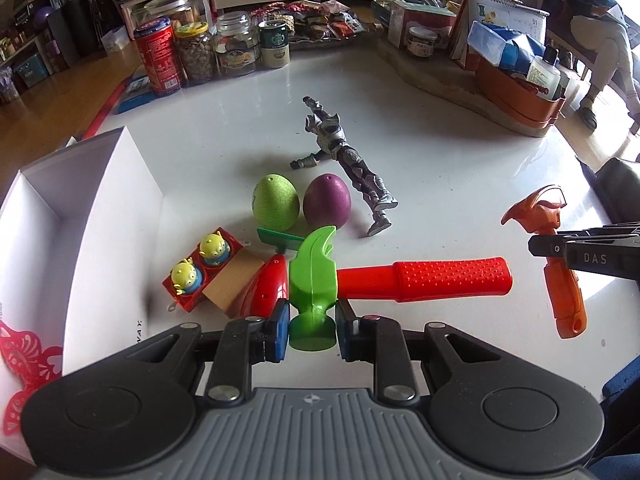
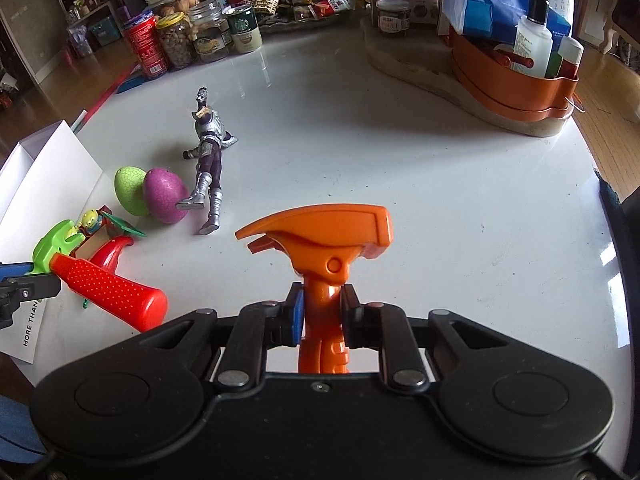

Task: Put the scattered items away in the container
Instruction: 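Lift the hammer and axe and carry both tools over the white box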

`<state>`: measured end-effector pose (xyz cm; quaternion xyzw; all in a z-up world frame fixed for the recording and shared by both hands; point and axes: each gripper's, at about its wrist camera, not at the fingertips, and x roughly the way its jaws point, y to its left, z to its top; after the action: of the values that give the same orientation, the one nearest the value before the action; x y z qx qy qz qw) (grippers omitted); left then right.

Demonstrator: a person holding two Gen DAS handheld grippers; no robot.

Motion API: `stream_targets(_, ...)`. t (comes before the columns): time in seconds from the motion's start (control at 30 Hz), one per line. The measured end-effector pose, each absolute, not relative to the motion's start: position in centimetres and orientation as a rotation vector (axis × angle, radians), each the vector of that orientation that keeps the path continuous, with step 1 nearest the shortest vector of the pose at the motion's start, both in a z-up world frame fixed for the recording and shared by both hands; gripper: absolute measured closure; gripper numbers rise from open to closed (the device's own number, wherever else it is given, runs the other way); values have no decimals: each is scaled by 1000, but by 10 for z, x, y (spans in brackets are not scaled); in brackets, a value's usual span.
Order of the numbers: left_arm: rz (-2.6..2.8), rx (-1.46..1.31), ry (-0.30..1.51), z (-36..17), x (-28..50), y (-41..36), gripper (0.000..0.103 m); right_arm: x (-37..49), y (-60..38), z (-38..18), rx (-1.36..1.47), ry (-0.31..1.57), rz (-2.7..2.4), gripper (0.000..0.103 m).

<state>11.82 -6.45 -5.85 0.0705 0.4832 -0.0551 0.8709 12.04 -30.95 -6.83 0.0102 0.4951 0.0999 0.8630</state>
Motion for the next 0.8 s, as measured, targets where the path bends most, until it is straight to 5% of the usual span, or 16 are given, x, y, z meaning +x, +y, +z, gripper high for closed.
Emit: stream_targets(0.8, 12, 93, 879, 26, 59, 28, 78, 90, -205, 27, -80, 914, 370, 85)
